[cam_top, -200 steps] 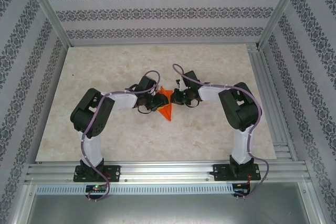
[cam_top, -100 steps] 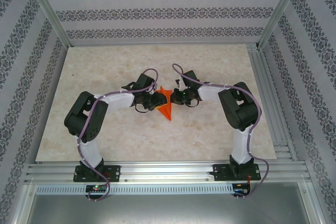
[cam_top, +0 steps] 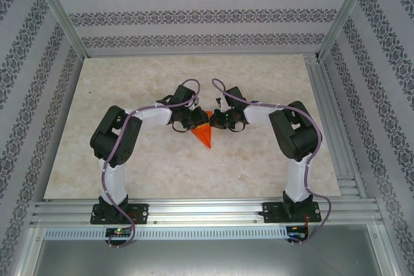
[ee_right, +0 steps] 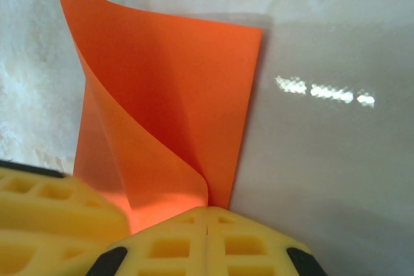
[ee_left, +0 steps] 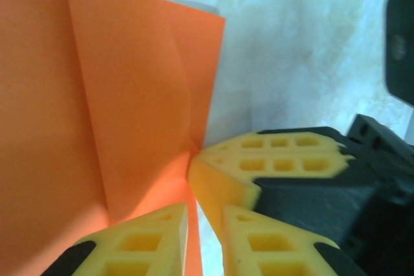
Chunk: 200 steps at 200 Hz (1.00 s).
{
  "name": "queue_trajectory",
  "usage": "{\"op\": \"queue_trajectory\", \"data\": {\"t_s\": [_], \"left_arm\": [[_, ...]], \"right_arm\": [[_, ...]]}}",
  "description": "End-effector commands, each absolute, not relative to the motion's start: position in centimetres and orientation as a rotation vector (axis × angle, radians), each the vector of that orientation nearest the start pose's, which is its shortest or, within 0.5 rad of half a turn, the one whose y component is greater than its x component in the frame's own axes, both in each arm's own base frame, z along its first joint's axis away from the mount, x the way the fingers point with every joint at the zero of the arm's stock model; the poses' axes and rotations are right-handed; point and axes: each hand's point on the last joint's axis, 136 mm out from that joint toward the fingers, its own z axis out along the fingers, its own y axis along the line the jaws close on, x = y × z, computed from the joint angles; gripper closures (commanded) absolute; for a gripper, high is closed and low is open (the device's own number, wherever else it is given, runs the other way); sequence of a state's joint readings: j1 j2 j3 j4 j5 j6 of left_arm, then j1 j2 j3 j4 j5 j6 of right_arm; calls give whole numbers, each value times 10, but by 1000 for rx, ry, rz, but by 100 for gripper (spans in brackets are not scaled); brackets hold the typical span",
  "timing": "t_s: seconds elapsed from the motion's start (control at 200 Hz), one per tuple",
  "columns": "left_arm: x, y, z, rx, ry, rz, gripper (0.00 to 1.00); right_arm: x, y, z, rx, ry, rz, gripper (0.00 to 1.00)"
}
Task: Fold a paper plane with a square sheet of paper (fold left side to right side)
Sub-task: Fourth fold the wing at the center of the table.
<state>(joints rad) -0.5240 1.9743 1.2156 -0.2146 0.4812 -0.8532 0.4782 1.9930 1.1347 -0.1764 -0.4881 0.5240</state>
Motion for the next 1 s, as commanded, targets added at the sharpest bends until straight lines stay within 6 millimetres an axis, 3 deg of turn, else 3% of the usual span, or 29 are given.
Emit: {"op": "queue_trajectory", "data": {"t_s": [0.0, 0.31, 0.585, 0.784, 0.994], "left_arm": [[381, -304, 45, -268, 2754, -1072, 78], [379, -296, 19, -316, 2801, -992, 78], [366, -287, -7, -359, 2849, -947, 78], [356, -281, -19, -381, 2874, -922, 78], [351, -278, -26, -386, 2893, -907, 79]], "right_arm": [[346, 268, -15, -123, 2854, 848, 99], [346, 269, -15, -131, 2859, 845, 99], [351, 276, -7, -140, 2831, 883, 97], [362, 281, 34, -159, 2735, 941, 82], [354, 264, 82, -172, 2649, 939, 67]]}}
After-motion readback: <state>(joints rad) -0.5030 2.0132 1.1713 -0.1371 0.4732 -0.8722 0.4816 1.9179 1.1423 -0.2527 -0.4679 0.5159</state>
